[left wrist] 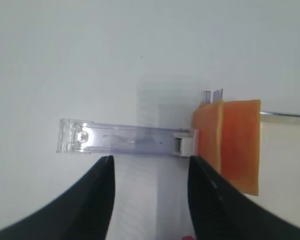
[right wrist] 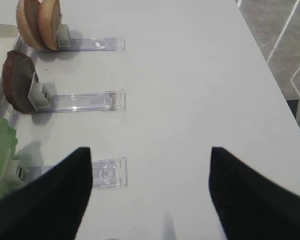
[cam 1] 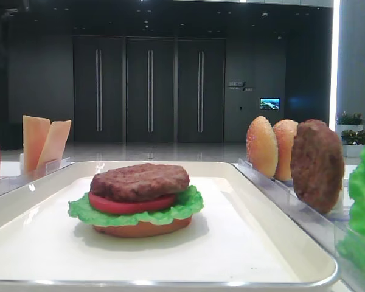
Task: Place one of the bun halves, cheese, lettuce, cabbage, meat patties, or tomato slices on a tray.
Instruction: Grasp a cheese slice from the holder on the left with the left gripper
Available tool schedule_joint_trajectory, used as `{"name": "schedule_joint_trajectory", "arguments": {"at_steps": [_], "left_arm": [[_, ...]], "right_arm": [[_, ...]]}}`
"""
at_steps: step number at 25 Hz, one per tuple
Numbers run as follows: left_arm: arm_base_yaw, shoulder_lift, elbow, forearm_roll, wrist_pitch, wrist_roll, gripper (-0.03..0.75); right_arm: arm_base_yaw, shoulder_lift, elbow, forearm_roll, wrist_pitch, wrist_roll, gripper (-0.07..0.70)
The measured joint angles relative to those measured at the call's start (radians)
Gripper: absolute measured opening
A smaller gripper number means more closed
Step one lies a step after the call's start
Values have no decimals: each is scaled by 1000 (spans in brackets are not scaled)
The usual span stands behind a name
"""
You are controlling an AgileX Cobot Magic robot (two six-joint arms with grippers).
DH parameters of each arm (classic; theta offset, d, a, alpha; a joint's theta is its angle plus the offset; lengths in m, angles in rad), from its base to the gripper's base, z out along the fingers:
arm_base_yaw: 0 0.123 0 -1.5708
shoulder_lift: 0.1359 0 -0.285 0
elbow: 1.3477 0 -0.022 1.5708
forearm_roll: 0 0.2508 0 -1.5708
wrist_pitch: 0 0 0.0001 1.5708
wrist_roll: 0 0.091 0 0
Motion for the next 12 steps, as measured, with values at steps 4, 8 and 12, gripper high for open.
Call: {"name": "schedule_joint_trajectory", "arguments": {"at_steps": [4,8,12], "left_arm": [[-132,2,0,82,1,-107,366],[-208,2,0,88,-4,-220,366],[-209,3,0,89,-6,-260,366]], "right_arm": [[0,0,0,0,0,0,472],[0,0,0,0,0,0,472],[0,0,0,0,0,0,472]]}}
